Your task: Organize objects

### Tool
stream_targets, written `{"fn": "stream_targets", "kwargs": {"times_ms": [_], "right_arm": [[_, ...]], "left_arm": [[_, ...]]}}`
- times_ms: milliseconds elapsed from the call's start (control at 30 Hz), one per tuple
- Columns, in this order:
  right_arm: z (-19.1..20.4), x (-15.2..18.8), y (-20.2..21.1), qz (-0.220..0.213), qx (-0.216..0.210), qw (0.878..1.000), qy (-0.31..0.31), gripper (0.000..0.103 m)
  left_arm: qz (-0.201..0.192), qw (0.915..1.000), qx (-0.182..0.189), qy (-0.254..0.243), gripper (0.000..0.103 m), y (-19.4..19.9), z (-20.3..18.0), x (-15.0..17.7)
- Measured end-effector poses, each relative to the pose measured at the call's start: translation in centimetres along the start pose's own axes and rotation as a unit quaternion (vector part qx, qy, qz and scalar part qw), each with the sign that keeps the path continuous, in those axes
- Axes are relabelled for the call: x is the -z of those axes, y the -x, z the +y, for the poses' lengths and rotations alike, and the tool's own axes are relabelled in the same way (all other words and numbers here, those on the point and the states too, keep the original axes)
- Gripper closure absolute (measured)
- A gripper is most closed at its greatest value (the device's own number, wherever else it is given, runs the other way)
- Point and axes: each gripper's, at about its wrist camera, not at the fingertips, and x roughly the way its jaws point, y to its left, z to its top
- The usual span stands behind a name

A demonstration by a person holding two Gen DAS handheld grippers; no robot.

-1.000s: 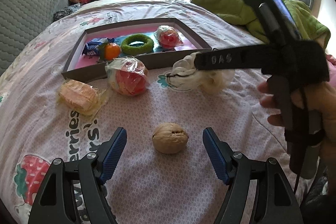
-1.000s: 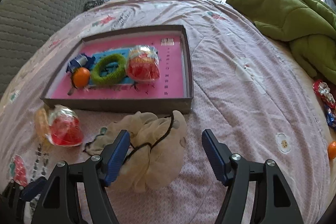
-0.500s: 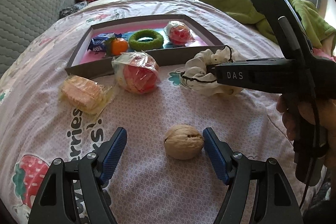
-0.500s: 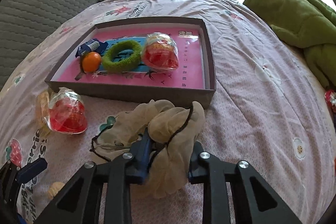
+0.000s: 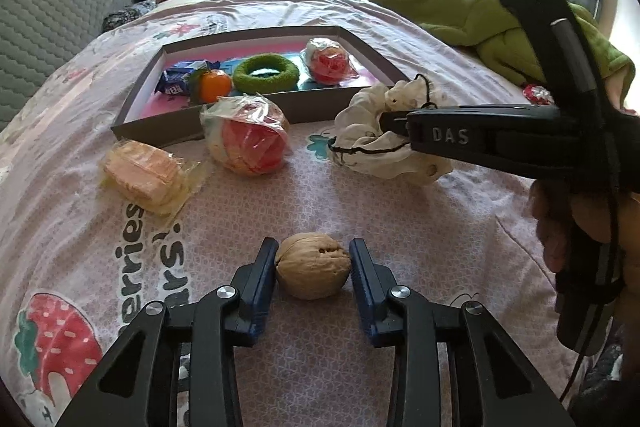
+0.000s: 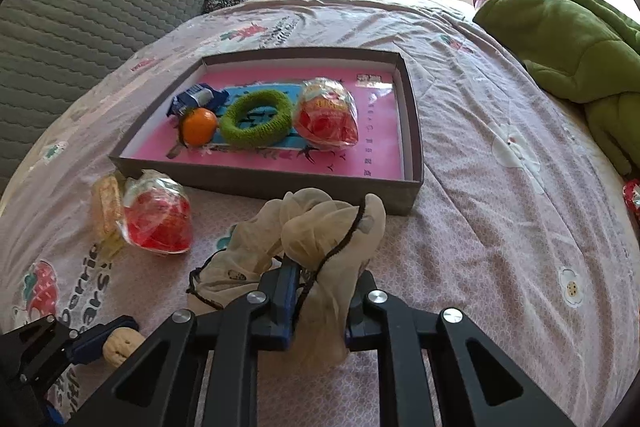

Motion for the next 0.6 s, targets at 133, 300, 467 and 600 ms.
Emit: {"fn": "stream_targets", "kwargs": {"times_ms": [133,300,467,600], "right_arm": [[0.4,0.0,1.0,-0.015,-0.005,1.000,0.003,0.086],[0.7,-0.2,2.2,-0.027,-0.011,1.000,0.006,0.086],[1.0,-0.1,3.1,-0.034,-0.010,0.999,0.009,0.086],[1.2,0.2,3.6,-0.034,-0.010,0.999,0.012,0.086]], "left_arm": [[-0.006,0.9999,-0.011,-0.001,0.066,0.5,0.3,-0.1],[-0.008,0.9997,-0.023,0.006,0.066,1.2,0.7,-0.3],[-0.016,0.9995,-0.027,0.009,0.066,2.1,0.9,-0.6],[-0.023,0.9993,-0.029,0.011,0.066,2.8,1.1,-0.7]]}}
